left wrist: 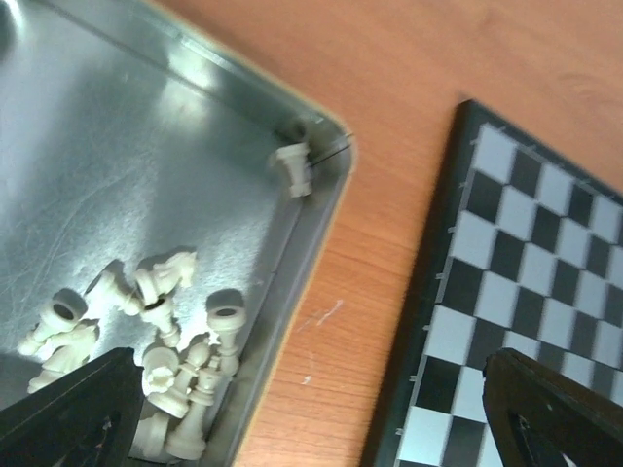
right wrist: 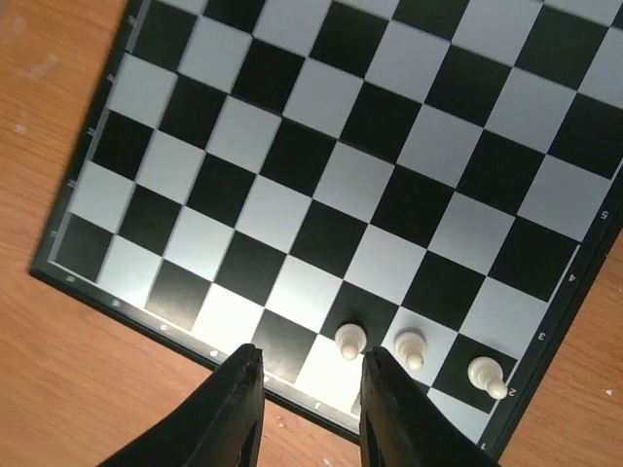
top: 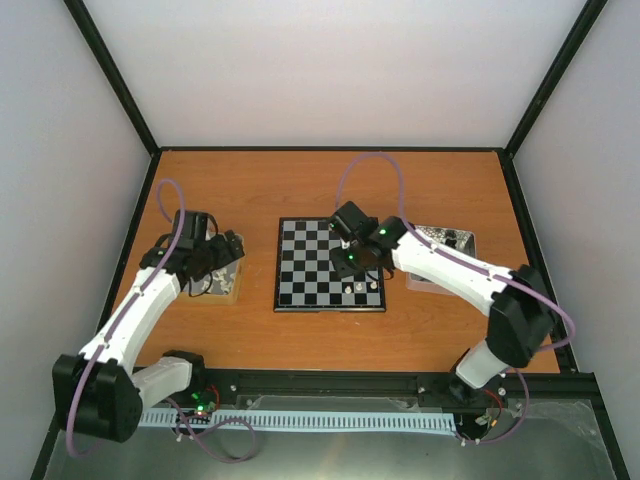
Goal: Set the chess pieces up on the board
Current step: Pick up the chess piece from the storage box.
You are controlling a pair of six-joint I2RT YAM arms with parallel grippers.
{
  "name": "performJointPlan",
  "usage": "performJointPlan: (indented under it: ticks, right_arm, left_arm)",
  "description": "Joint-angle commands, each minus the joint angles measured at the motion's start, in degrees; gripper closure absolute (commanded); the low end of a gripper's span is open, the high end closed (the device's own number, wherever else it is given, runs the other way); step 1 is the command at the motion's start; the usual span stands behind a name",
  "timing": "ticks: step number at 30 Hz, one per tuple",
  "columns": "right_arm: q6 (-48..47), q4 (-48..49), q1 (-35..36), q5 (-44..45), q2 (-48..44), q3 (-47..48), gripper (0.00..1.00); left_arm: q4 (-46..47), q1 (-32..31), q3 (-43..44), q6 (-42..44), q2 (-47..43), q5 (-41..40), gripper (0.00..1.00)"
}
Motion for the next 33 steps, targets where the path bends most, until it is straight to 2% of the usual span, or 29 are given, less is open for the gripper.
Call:
performJointPlan:
  ticks: [1, 3, 7, 9, 10, 11, 15, 16, 19, 26, 28, 30, 33]
  right_arm:
    - [2.81, 4.63, 0.02, -0.43, -5.86, -5.16, 0.7]
    - [3.68, 5.35, -0.01, -0.64, -7.44, -7.09, 0.7]
    - [5.57, 5.9, 0.02, -1.44, -10.17, -10.53, 0.7]
    - [6.18, 6.92, 0.02, -2.73, -11.83, -12.41, 0.7]
    - [6.3, 7.55, 0.02, -3.43, -12.79, -13.35, 0.7]
    - [6.22, 8.16, -0.01, -3.89, -13.53, -14.21, 0.7]
    - [6.33, 7.64, 0.09, -2.57, -16.44, -15.12, 0.71]
    - [6.52, 7.79, 0.04, -1.94, -17.49, -15.58, 0.71]
    - [7.21, 10.16, 0.1, -1.17, -21.9, -18.36, 0.7]
    - [9.45, 12.33, 0.09, -0.81, -23.29, -20.06, 0.7]
    - [8.96, 13.02, 0.1, -0.72, -21.94, -19.62, 0.7]
    - [8.65, 13.33, 0.07, 0.53, -20.07, -18.98, 0.71]
    - [9.07, 12.8, 0.1, 4.27, -17.02, -18.46, 0.73]
  left_arm:
    - [-1.12, 0.84, -1.13, 0.4, 4.97, -1.32, 0.05]
    - [-0.43, 1.37, -1.9, -0.55, 7.4, -2.05, 0.12]
    - [-0.88, 1.92, -2.39, -2.69, 10.67, -7.4, 0.46]
    - [-0.65, 1.92, -3.62, -4.64, 10.37, -11.05, 0.54]
    - [0.05, 1.92, -4.45, -5.12, 10.17, -11.98, 0.56]
    - [1.5, 1.92, -5.17, -4.89, 10.31, -11.58, 0.58]
    - [6.02, 1.92, -5.94, 0.71, 12.76, 2.09, 0.7]
    - [6.83, 1.87, -6.04, 2.18, 12.83, 4.92, 0.69]
    - [7.7, 1.83, -5.93, 5.55, 12.8, 10.49, 0.58]
    - [9.12, 1.79, -6.09, 6.59, 13.54, 20.11, 0.58]
    - [8.12, 1.83, -5.2, 6.88, 13.2, 17.23, 0.58]
    - [5.02, 1.8, -3.29, 7.7, 13.03, 10.47, 0.57]
    - [-0.74, 1.87, -0.54, 7.73, 14.3, -0.75, 0.46]
